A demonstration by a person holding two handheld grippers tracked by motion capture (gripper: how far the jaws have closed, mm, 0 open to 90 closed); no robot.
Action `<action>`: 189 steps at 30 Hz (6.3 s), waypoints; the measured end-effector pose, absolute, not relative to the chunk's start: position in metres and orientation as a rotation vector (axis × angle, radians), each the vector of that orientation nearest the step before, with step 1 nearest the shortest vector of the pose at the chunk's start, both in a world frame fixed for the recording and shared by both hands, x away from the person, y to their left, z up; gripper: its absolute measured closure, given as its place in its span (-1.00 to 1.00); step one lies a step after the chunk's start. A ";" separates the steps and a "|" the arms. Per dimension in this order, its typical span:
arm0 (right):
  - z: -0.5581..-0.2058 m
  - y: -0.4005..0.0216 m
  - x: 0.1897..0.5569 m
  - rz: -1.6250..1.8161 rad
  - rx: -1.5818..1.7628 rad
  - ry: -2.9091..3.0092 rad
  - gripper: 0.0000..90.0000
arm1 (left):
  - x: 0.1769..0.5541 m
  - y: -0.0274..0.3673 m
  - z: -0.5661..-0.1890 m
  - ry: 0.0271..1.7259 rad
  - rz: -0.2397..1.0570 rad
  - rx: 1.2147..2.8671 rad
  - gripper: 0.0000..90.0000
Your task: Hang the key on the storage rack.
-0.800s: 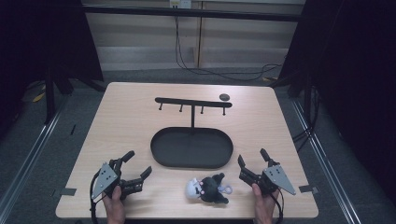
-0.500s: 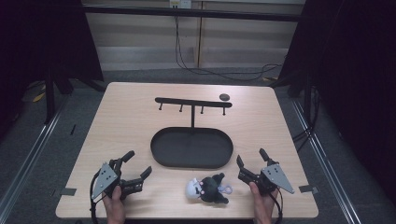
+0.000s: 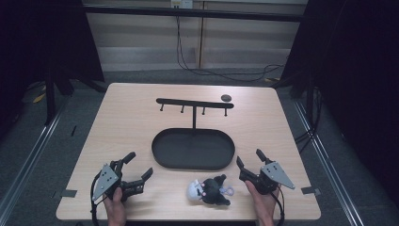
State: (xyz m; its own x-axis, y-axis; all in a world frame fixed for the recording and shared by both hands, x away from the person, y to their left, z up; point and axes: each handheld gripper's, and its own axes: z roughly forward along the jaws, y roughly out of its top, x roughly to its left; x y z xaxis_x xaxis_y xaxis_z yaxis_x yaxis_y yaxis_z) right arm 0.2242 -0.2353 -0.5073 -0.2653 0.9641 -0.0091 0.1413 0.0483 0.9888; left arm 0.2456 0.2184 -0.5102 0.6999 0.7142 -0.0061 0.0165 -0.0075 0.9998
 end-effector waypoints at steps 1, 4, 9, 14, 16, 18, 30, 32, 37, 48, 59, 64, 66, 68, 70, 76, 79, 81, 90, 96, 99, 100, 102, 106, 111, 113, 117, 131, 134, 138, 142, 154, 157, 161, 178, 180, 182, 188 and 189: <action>-0.507 -0.236 0.224 1.299 1.162 1.556 -0.41 | 0.246 0.218 -0.510 0.632 0.614 1.493 -0.66; -0.500 -0.238 0.224 1.294 1.159 1.630 -0.20 | 0.246 0.218 -0.510 0.632 0.613 1.493 -0.66; -0.488 -0.234 0.226 1.325 1.139 1.709 -0.08 | 0.246 0.218 -0.510 0.632 0.614 1.493 -0.66; -0.485 -0.230 0.234 1.358 1.151 1.815 0.09 | 0.246 0.218 -0.510 0.633 0.614 1.493 -0.66; -0.483 -0.229 0.236 1.381 1.142 1.847 0.14 | 0.246 0.218 -0.510 0.633 0.614 1.493 -0.66; -0.479 -0.228 0.238 1.379 1.133 1.870 0.18 | 0.246 0.218 -0.510 0.633 0.614 1.493 -0.66; -0.458 -0.226 0.242 1.431 1.122 2.019 0.11 | 0.246 0.218 -0.510 0.633 0.613 1.493 -0.66; -0.456 -0.225 0.244 1.432 1.115 2.044 0.03 | 0.246 0.218 -0.510 0.633 0.614 1.493 -0.66; -0.452 -0.222 0.249 1.416 1.086 2.134 0.12 | 0.246 0.218 -0.510 0.633 0.613 1.493 -0.66; -0.446 -0.225 0.257 1.408 1.089 2.325 0.22 | 0.246 0.218 -0.510 0.632 0.614 1.493 -0.66; -0.447 -0.220 0.254 1.315 1.026 2.496 0.20 | 0.246 0.218 -0.510 0.632 0.613 1.493 -0.66; -0.451 -0.218 0.255 1.301 1.001 2.582 0.33 | 0.246 0.218 -0.510 0.632 0.613 1.493 -0.66; -0.452 -0.219 0.255 1.303 0.993 2.586 0.41 | 0.246 0.218 -0.510 0.633 0.613 1.493 -0.66; -0.452 -0.219 0.255 1.315 0.992 2.612 0.47 | 0.246 0.218 -0.510 0.632 0.613 1.493 -0.66; -0.453 -0.219 0.256 1.289 0.981 2.645 0.50 | 0.246 0.218 -0.510 0.632 0.613 1.493 -0.66; -0.455 -0.217 0.257 1.246 0.960 2.716 0.57 | 0.246 0.218 -0.510 0.633 0.613 1.493 -0.66; -0.455 -0.217 0.258 1.243 0.955 2.740 0.58 | 0.246 0.218 -0.510 0.632 0.613 1.493 -0.66; -0.455 -0.216 0.258 1.210 0.950 2.767 0.58 | 0.246 0.218 -0.510 0.633 0.613 1.493 -0.66; -0.454 -0.210 0.263 1.070 0.934 2.868 0.45 | 0.246 0.218 -0.510 0.633 0.614 1.493 -0.66; -0.455 -0.202 0.269 0.990 0.926 2.933 0.31 | 0.246 0.218 -0.510 0.633 0.613 1.493 -0.66; -0.456 -0.200 0.272 0.940 0.918 2.974 0.31 | 0.246 0.218 -0.510 0.633 0.613 1.493 -0.66; -0.457 -0.199 0.273 0.922 0.917 2.998 0.34 | 0.246 0.218 -0.510 0.633 0.613 1.493 -0.66; -0.456 -0.200 0.274 0.873 0.895 3.060 0.40 | 0.246 0.218 -0.510 0.633 0.613 1.493 -0.66; -0.457 -0.196 0.278 0.768 0.872 3.140 0.47 | 0.246 0.218 -0.510 0.633 0.614 1.493 -0.66; -0.463 -0.191 0.287 0.717 0.833 3.198 0.39 | 0.246 0.218 -0.510 0.633 0.614 1.494 -0.66; -0.466 -0.190 0.289 0.722 0.816 3.210 0.39 | 0.246 0.218 -0.510 0.633 0.614 1.493 -0.66; -0.470 -0.184 0.289 0.671 0.782 3.247 0.41 | 0.246 0.218 -0.510 0.633 0.613 1.493 -0.66; -0.472 -0.177 0.291 0.592 0.756 3.301 0.45 | 0.246 0.218 -0.510 0.633 0.613 1.493 -0.66; -0.472 -0.174 0.289 0.554 0.734 3.299 0.56 | 0.246 0.218 -0.510 0.633 0.613 1.493 -0.66; -0.473 -0.172 0.289 0.536 0.728 3.310 0.83 | 0.246 0.218 -0.510 0.633 0.614 1.493 -0.66; -0.474 -0.171 0.289 0.540 0.747 3.329 0.93 | 0.246 0.218 -0.510 0.633 0.614 1.493 -0.66; -0.448 -0.167 0.294 0.546 0.711 3.326 0.94 | 0.246 0.218 -0.510 0.633 0.614 1.493 -0.66; -0.440 -0.165 0.295 0.558 0.695 3.320 0.94 | 0.246 0.218 -0.510 0.633 0.613 1.493 -0.66; -0.433 -0.162 0.296 0.554 0.676 3.311 0.94 | 0.246 0.218 -0.510 0.632 0.614 1.493 -0.66; -0.390 -0.152 0.299 0.535 0.602 3.263 0.94 | 0.246 0.218 -0.510 0.633 0.613 1.493 -0.66; -0.384 -0.150 0.300 0.531 0.579 3.250 0.94 | 0.246 0.218 -0.510 0.633 0.613 1.493 -0.66; -0.379 -0.149 0.300 0.517 0.598 3.238 0.94 | 0.246 0.218 -0.510 0.633 0.613 1.493 -0.66; -0.364 -0.145 0.304 0.535 0.576 3.214 0.94 | 0.246 0.218 -0.510 0.633 0.613 1.493 -0.66; -0.362 -0.144 0.304 0.527 0.576 3.214 0.94 | 0.246 0.218 -0.510 0.633 0.613 1.493 -0.66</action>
